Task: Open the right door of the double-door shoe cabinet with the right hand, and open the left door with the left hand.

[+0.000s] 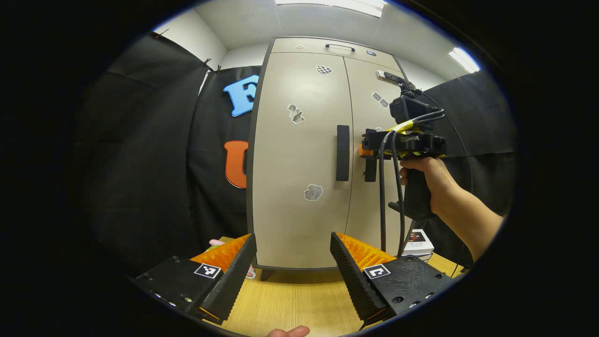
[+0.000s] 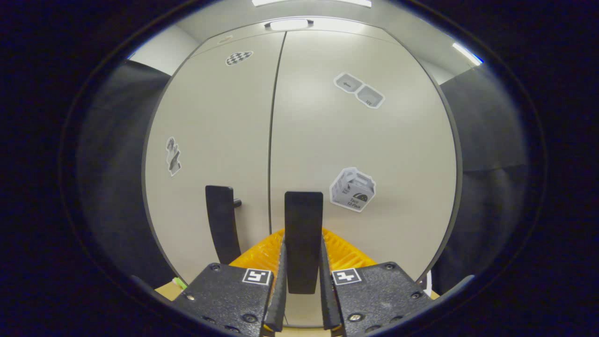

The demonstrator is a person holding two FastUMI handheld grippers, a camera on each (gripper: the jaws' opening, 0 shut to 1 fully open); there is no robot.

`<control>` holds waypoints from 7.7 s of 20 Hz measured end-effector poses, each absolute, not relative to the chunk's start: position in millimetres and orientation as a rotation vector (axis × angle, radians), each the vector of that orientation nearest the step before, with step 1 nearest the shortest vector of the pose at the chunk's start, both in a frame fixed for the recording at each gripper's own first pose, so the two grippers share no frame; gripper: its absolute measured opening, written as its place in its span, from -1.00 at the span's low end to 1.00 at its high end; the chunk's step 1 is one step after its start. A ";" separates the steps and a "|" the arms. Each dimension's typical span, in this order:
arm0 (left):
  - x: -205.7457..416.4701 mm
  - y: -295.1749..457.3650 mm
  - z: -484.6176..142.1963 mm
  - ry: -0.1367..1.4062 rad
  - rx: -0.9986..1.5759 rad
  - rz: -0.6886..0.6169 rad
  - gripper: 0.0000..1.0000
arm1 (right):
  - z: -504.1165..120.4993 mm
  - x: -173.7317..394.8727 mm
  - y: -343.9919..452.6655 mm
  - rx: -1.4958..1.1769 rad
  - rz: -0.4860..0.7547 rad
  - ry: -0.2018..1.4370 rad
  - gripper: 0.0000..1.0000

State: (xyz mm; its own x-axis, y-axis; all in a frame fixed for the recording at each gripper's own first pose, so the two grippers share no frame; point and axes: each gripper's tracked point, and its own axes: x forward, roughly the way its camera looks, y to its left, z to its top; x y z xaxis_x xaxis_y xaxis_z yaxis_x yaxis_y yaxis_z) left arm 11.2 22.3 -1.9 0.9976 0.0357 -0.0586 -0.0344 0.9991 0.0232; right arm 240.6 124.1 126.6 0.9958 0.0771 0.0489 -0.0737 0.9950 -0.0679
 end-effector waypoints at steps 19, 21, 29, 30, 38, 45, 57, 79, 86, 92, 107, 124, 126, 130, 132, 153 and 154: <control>-10.1 25.0 11.6 0.028 0.046 0.065 0.89 | 119.9 139.6 89.1 -0.091 0.263 0.025 -0.55; -10.3 22.3 14.6 0.020 0.046 0.063 0.89 | 118.6 123.8 77.1 -0.102 0.274 0.035 -0.55; -7.0 18.6 11.8 0.034 0.019 0.055 0.89 | 122.6 65.1 8.6 -0.110 0.252 0.045 -0.55; -6.8 18.8 11.4 0.035 0.021 0.056 0.89 | 123.5 60.8 0.4 -0.105 0.242 0.044 -0.55; 3.1 4.7 5.3 0.048 0.011 0.014 0.89 | 126.2 47.6 -40.1 -0.104 0.156 0.039 -0.58; 13.7 1.6 6.9 0.045 0.014 0.006 0.89 | 128.3 46.5 -71.3 -0.098 0.098 0.031 -0.70; 28.3 16.5 -2.9 0.077 0.018 0.054 0.89 | 133.5 55.5 -130.4 -0.055 0.008 -0.014 -0.89; -4.8 -0.2 9.4 0.003 0.056 -0.022 0.89 | 72.9 10.4 -10.5 -0.080 0.039 -0.037 0.81; 11.9 -7.2 19.3 0.024 0.025 -0.067 0.89 | 56.2 22.3 -16.3 0.002 0.056 0.002 1.00; 61.0 -28.6 79.5 -0.078 0.130 -0.111 0.89 | 52.4 19.7 -26.6 -0.007 0.021 0.010 1.00; 202.9 -87.2 111.4 -0.025 0.092 -0.128 0.92 | 55.2 1.6 -39.7 -0.002 -0.007 -0.023 1.00; 233.8 -72.4 104.8 -0.002 0.028 -0.046 -0.16 | 44.3 4.5 -55.1 0.030 0.001 -0.005 0.96; 235.4 -71.3 105.1 -0.014 0.033 -0.040 -0.49 | 43.8 3.9 -57.4 0.030 0.001 -0.004 0.96; 229.6 -72.2 103.5 0.002 0.046 -0.088 -0.82 | 42.3 2.7 -58.0 0.031 0.006 0.000 0.94; 214.2 -73.3 105.7 0.018 0.032 -0.135 -0.82 | 40.1 1.3 -58.6 0.026 0.003 0.002 0.94; 52.2 72.7 124.7 -0.065 0.169 0.007 -0.86 | 36.9 12.4 -18.3 0.033 0.087 0.006 0.98; 50.2 83.8 125.6 -0.076 0.183 0.038 -0.87 | 38.1 12.0 -17.3 0.030 0.083 -0.002 0.98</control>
